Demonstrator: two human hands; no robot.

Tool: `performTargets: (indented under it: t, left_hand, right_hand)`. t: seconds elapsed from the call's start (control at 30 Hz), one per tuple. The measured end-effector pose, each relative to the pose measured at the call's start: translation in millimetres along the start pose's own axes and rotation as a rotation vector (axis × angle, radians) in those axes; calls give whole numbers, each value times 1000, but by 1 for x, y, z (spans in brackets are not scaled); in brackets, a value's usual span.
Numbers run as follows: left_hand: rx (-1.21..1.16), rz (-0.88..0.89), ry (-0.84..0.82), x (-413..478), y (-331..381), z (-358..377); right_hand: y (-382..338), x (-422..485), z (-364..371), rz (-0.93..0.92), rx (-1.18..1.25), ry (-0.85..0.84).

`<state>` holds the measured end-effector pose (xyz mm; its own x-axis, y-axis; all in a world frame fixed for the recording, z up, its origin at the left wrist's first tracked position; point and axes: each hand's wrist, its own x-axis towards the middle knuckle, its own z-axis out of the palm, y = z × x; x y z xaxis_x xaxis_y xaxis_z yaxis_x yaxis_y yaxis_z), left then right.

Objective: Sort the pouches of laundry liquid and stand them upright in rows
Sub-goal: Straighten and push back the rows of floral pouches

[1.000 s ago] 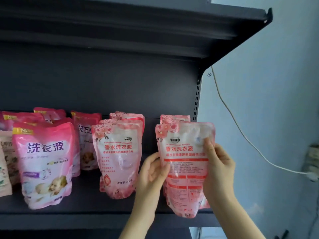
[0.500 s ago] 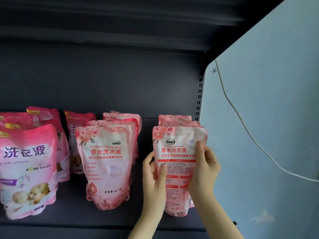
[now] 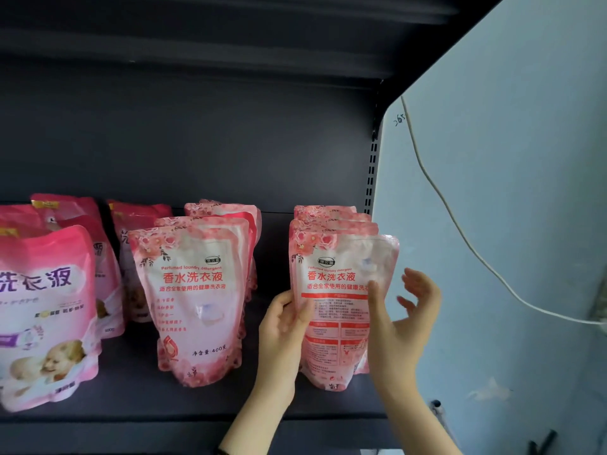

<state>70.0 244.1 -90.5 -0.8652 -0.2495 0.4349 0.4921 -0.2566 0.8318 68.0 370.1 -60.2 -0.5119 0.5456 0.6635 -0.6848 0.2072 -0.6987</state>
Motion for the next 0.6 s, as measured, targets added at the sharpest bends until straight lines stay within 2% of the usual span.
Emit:
performTargets:
  t: [0.07,0.17,0.23,0.4,0.47,0.57,0.6]
  left_hand:
    - [-12,-67,-15,-4,3,-3]
    - [-167,-198,-56,-9,9,-10]
    - [-196,-207,-150,-17,12,-16]
    - [-137,-135,-371,-35,18,-20]
    - [-100,-75,-348,-36,23,-16]
    - [86,68,-191,-32,22,-13]
    - [139,87,-191,-31,20,-13]
  right_hand:
    - [-2,-20,-10,-158,-105,-64]
    - [-6,-49,-14,-149,-160,-367]
    - [-8,-62,-12,-157,-238,-492]
    - [-11,-58,-16,-34,-90,-493]
    - [-5,-55,-23,-18,6,-473]
    - [3,-48,-38,-48,99,-490]
    - [5,-45,-43,-42,125,-499]
